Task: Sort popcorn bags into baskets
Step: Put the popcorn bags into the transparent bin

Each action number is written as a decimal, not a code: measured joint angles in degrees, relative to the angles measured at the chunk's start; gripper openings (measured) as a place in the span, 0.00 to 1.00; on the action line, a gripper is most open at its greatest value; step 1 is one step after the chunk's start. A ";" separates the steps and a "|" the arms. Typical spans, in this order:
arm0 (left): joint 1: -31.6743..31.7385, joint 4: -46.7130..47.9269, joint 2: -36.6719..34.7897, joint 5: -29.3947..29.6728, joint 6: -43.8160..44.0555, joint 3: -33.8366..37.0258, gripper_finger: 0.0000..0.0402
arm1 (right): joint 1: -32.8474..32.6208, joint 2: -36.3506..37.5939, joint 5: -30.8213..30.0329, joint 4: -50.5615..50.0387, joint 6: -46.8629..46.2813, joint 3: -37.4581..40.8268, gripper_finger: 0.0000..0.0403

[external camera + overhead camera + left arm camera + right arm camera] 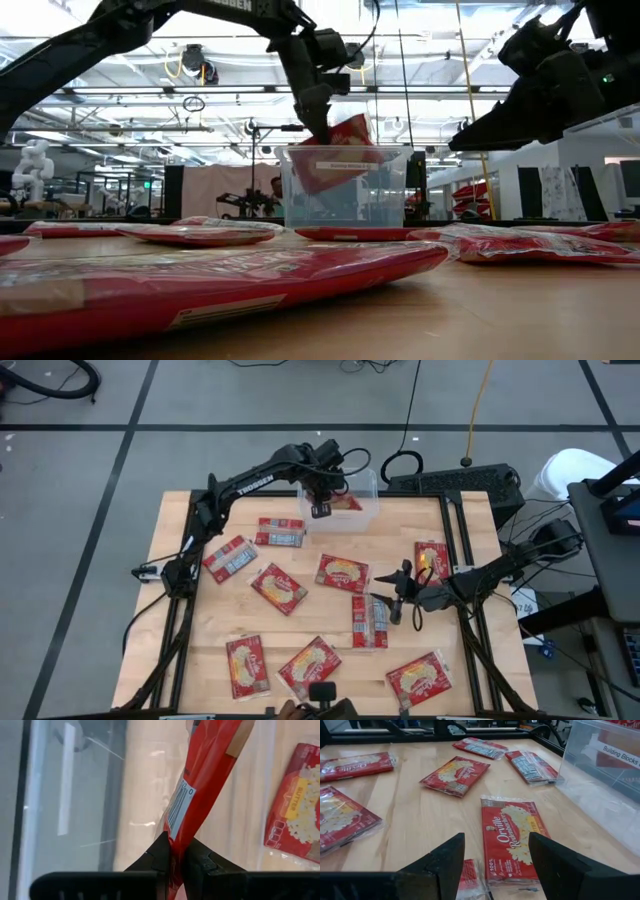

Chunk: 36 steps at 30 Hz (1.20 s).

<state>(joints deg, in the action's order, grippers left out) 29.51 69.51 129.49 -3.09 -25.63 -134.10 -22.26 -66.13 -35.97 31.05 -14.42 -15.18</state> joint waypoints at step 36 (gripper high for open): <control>-1.29 -1.92 -0.28 8.23 4.02 -0.02 0.29 | 0.00 0.00 0.04 -0.46 1.61 -0.02 0.53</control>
<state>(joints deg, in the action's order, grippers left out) 28.22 67.59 129.21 5.14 -21.60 -134.12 -22.26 -66.13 -35.92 30.59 -12.82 -15.20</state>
